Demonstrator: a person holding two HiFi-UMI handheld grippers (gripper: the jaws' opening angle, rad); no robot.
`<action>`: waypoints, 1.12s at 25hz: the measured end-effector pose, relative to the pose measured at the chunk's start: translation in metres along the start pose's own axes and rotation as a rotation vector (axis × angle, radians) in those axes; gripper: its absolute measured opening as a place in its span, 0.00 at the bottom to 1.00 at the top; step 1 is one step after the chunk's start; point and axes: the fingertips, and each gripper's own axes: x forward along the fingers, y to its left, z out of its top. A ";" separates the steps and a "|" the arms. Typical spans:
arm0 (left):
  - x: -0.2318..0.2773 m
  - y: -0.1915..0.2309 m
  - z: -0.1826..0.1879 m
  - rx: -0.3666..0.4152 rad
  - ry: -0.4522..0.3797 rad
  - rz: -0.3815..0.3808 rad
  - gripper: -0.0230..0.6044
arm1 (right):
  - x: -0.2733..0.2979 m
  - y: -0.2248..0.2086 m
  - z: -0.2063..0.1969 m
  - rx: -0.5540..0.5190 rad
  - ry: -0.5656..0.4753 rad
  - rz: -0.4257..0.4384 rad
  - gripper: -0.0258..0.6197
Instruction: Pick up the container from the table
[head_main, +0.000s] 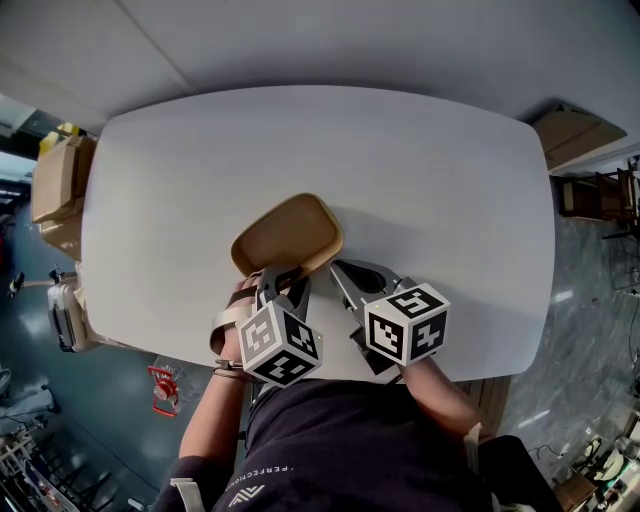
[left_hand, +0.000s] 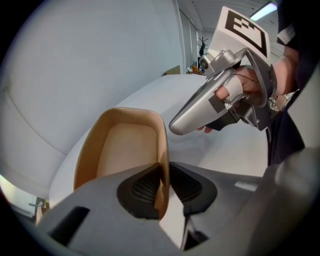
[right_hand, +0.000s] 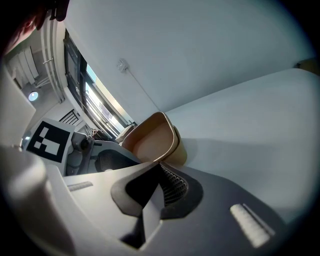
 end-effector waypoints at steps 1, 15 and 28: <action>0.000 0.000 0.000 0.002 0.000 0.000 0.13 | 0.000 -0.001 -0.001 -0.001 0.002 -0.002 0.04; -0.014 0.015 0.004 0.007 -0.077 0.093 0.08 | -0.013 0.002 0.001 -0.019 -0.041 -0.053 0.04; -0.050 0.021 0.006 -0.120 -0.242 0.124 0.08 | -0.031 0.033 0.002 -0.082 -0.099 -0.083 0.04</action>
